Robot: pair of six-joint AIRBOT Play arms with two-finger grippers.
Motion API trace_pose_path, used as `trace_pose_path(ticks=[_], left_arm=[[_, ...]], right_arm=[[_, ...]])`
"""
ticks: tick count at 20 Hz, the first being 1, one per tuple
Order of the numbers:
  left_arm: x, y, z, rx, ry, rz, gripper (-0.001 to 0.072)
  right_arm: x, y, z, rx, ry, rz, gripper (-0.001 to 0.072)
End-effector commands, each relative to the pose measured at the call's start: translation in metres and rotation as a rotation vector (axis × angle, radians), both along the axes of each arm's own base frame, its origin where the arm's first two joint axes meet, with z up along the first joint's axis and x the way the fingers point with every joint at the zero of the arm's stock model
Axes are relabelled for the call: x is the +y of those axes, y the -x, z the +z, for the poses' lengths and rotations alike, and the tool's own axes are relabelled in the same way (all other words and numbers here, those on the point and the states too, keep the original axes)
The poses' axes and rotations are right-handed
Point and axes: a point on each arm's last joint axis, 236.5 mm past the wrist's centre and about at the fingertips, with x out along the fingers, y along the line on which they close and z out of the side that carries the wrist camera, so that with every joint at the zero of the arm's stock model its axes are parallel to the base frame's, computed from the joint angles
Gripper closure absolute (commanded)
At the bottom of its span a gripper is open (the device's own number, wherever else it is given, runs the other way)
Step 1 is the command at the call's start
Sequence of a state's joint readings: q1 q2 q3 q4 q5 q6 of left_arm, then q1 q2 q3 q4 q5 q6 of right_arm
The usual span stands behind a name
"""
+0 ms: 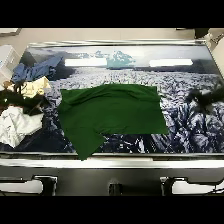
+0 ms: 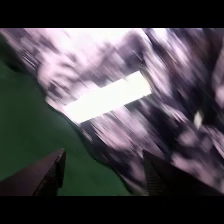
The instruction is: Fold the clothes and pants, and hang the long-sleeved shirts on hangers.
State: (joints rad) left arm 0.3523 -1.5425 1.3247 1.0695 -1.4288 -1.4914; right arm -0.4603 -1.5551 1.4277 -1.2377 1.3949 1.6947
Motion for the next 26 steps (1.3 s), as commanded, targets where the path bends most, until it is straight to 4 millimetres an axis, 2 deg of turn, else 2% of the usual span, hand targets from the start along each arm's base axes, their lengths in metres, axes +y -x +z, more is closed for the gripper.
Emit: trace_pose_path(ticks=[1,3,5,12,13,14,17,18,19,22,26], left_arm=[[-0.002,0.063,-0.037,0.115,0.056,-0.023,0.0121],[-0.034,0.068,-0.057,0.081,0.184,-0.001,0.012],[-0.053,0.063,-0.067,0.02,0.245,0.024,0.0121],[-0.082,0.064,-0.088,0.043,0.272,-0.002,0.0129],[-0.088,0.063,-0.088,0.042,0.285,-0.01,0.0196],[-0.094,0.062,-0.088,0.038,0.3,-0.017,0.0303],[-0.107,0.057,-0.087,0.028,0.32,-0.016,0.0367],[-0.11,0.057,-0.085,0.029,0.326,-0.023,0.054],[-0.112,0.059,-0.083,0.021,0.334,-0.049,0.0663],[-0.112,0.06,-0.079,0.007,0.339,-0.072,0.068],[-0.112,0.061,-0.077,0.009,0.343,-0.074,0.068]], right_arm=[[0.008,0.086,-0.031,0.263,-0.104,0.092,0.0138],[0.033,0.088,-0.044,0.252,-0.191,0.083,0.0139],[0.048,0.088,-0.051,0.242,-0.236,0.086,0.0139],[0.054,0.089,-0.054,0.239,-0.248,0.101,0.014],[0.054,0.089,-0.054,0.239,-0.248,0.101,0.014],[0.054,0.089,-0.054,0.239,-0.247,0.101,0.014],[0.048,0.093,-0.056,0.255,-0.222,0.108,0.0139],[0.045,0.095,-0.058,0.263,-0.207,0.112,0.0139],[0.043,0.097,-0.06,0.27,-0.195,0.113,0.0138],[0.054,0.098,-0.072,0.262,-0.184,0.159,0.0091],[0.09,0.084,-0.096,0.229,-0.16,0.263,0.0063]])
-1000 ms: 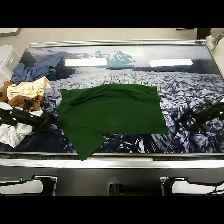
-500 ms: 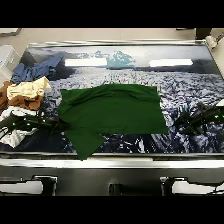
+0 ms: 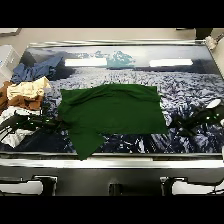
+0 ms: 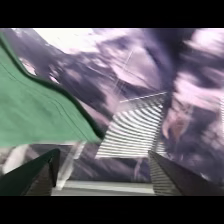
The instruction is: Fold the clothes and pants, and hang the long-sleeved shirts on hangers.
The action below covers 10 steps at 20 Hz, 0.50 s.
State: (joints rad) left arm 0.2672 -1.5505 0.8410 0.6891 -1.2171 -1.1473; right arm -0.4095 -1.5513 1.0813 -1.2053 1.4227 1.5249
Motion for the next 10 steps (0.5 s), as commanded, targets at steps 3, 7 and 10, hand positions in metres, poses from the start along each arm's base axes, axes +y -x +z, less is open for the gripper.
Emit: trace_pose_path(ticks=[3,7,10], left_arm=[[-0.003,0.003,0.004,0.002,0.018,-0.016,0.068],[-0.004,0.004,0.005,0.005,0.023,-0.021,0.0679],[0.001,-0.013,0.024,-0.074,-0.001,-0.02,0.068]], right_arm=[[0.046,-0.022,-0.024,-0.048,-0.048,0.051,0.0065],[0.055,-0.039,-0.025,-0.1,-0.063,0.011,0.0548],[0.056,-0.054,0.004,-0.194,-0.081,0.073,0.0665]])
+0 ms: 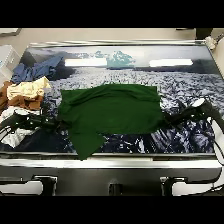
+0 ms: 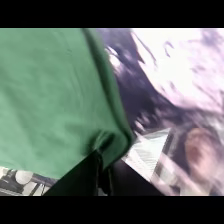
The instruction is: Fold the clothes and pants, and hang the long-sleeved shirts on hangers.
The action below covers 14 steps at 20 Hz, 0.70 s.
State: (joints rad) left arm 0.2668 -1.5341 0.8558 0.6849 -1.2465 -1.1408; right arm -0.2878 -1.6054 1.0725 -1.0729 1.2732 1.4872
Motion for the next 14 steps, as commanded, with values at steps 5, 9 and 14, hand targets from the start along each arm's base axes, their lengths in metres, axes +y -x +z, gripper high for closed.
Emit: trace_pose_path(ticks=[5,9,14], left_arm=[[0.038,-0.114,0.223,-0.718,-0.224,0.079,0.068],[0.033,-0.066,0.516,-1.441,-0.393,0.16,0.0679],[-0.009,0.104,0.666,-1.889,-0.447,0.224,0.0679]], right_arm=[[-0.037,-0.11,0.223,-0.679,0.246,0.128,0.0665],[-0.051,-0.083,0.528,-1.428,0.597,0.013,0.0665],[-0.019,0.087,0.668,-1.794,0.787,-0.071,0.0665]])
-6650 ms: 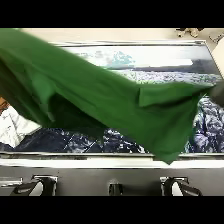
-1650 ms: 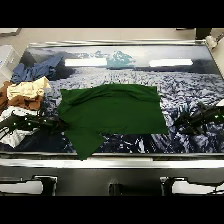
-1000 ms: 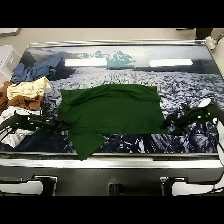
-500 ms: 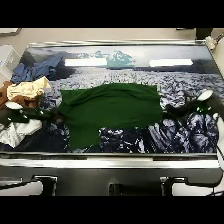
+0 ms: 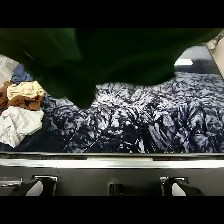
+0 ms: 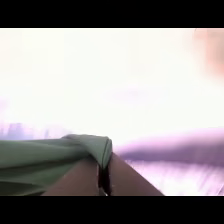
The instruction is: Fold the clothes and pants, and hang the long-sleeved shirts on hangers.
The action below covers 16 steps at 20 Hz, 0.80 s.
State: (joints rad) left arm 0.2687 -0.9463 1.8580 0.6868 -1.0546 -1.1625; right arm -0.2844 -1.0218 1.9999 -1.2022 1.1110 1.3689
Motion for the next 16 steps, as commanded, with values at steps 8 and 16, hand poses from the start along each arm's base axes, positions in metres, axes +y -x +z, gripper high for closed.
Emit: trace_pose_path(ticks=[8,16], left_arm=[[-0.015,0.163,0.101,-0.32,0.048,0.125,0.068],[0.003,0.013,-0.161,0.674,0.011,0.01,0.0679]], right_arm=[[0.012,0.17,0.095,-0.326,0.064,-0.157,0.0665],[-0.01,0.057,-0.228,0.958,-0.164,-0.076,0.0666]])
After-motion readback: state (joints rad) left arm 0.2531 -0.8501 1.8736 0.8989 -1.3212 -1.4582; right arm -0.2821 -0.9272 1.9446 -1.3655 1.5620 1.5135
